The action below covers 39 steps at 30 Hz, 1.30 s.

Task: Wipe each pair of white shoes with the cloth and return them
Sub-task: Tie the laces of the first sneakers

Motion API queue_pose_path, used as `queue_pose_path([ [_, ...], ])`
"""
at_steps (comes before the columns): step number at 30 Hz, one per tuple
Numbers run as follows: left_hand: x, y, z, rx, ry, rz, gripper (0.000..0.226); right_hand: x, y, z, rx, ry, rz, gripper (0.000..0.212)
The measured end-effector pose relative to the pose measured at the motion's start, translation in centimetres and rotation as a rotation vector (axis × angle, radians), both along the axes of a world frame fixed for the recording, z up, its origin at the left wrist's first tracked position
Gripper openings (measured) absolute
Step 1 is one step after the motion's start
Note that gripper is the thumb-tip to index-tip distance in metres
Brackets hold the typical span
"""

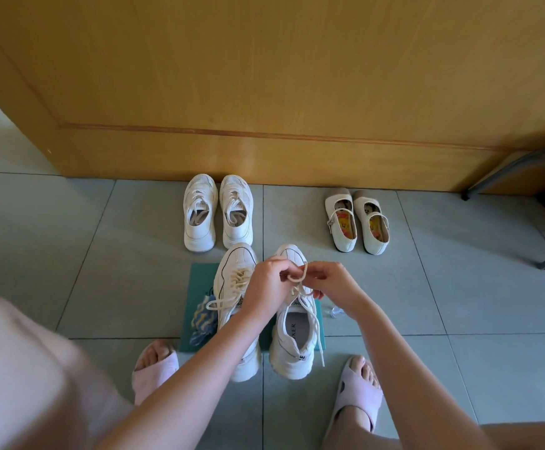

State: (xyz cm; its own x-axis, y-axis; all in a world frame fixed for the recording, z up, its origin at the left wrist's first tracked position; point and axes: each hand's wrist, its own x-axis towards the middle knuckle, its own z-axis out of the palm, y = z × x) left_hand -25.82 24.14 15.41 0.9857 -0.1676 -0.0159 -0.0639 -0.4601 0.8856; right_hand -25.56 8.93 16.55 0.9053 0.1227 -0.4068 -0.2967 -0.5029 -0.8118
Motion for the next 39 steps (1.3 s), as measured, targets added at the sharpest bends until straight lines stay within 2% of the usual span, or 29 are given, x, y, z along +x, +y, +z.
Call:
queue_pose_path([
  [5,-0.3,0.4,-0.1,-0.078,0.055,0.051,0.011,0.8,-0.4,0.1,-0.159,-0.029,0.02,0.011],
  [11,-0.3,0.4,0.1,-0.119,0.123,0.091,0.013,1.3,-1.8,-0.3,-0.529,-0.133,-0.152,0.012],
  [20,-0.2,-0.5,0.6,-0.134,0.185,0.095,0.012,1.4,-1.4,-1.4,-0.76,-0.27,-0.262,0.017],
  [22,-0.1,-0.4,0.5,-0.165,0.22,0.108,0.014,1.6,-1.0,-1.4,-0.579,-0.2,-0.391,0.02],
  [26,-0.1,-0.1,0.2,-0.248,0.287,0.134,0.015,1.9,-0.8,-1.1,0.176,0.111,-0.77,0.013],
  [28,-0.1,-0.1,0.1,-0.266,0.304,0.131,0.014,1.9,-1.0,-0.9,0.354,0.135,-0.849,0.012],
  [29,-0.1,-0.1,0.0,-0.269,0.305,0.129,0.013,1.9,-1.0,-0.8,0.337,0.097,-0.846,0.012],
  [33,0.0,0.3,-0.4,-0.31,0.324,0.164,0.014,1.6,-1.3,-0.6,-0.063,-0.184,-0.631,0.013],
  [35,0.1,0.5,-0.6,-0.333,0.351,0.173,0.012,1.3,-1.4,-0.5,-0.171,-0.29,-0.516,0.013],
  [39,0.0,0.8,-0.8,-0.386,0.417,0.178,0.015,0.8,-1.3,-0.8,-0.338,-0.322,-0.397,0.012],
])
